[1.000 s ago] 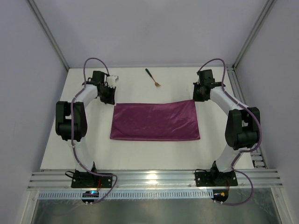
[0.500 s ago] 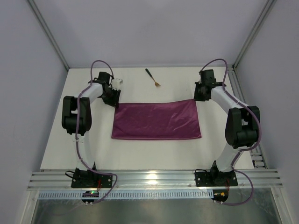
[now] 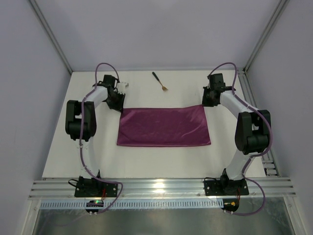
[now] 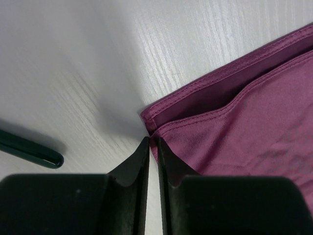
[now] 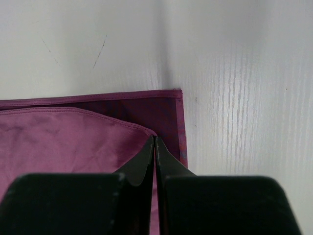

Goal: Fold the napkin into a case and place the utensils inside
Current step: Smooth out the rectangle-folded napkin at the center of the board.

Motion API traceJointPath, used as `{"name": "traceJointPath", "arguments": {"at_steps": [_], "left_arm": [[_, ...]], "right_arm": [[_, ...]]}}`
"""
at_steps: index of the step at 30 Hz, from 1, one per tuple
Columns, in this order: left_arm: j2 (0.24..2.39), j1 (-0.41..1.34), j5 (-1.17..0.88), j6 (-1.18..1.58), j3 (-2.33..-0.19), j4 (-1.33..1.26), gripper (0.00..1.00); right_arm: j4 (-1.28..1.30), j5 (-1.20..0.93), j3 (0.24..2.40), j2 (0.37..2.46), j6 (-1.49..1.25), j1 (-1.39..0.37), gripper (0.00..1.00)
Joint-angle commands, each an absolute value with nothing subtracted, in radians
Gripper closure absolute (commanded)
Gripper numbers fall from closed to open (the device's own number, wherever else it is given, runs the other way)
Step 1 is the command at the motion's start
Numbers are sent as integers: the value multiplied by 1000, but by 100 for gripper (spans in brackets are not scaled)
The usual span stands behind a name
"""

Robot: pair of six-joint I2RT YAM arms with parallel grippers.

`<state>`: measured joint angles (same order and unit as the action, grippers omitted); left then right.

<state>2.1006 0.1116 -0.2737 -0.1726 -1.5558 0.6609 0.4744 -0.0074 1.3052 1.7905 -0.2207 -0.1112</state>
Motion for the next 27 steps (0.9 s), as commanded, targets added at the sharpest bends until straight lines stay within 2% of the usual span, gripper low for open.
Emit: {"name": "traceJointPath", "arguments": {"at_steps": [1, 6, 18, 27], "left_arm": [[2114, 110, -322, -190, -1589, 704, 89], [2102, 110, -319, -206, -1601, 721, 100], [1987, 110, -299, -158, -1532, 620, 100], [1985, 110, -278, -170, -1545, 623, 100]], "right_arm": [[443, -14, 1319, 1784, -232, -110, 96], [443, -11, 1319, 1784, -230, -109, 96], [445, -5, 1318, 1761, -236, -109, 96], [454, 40, 1325, 1758, -235, -109, 96]]}}
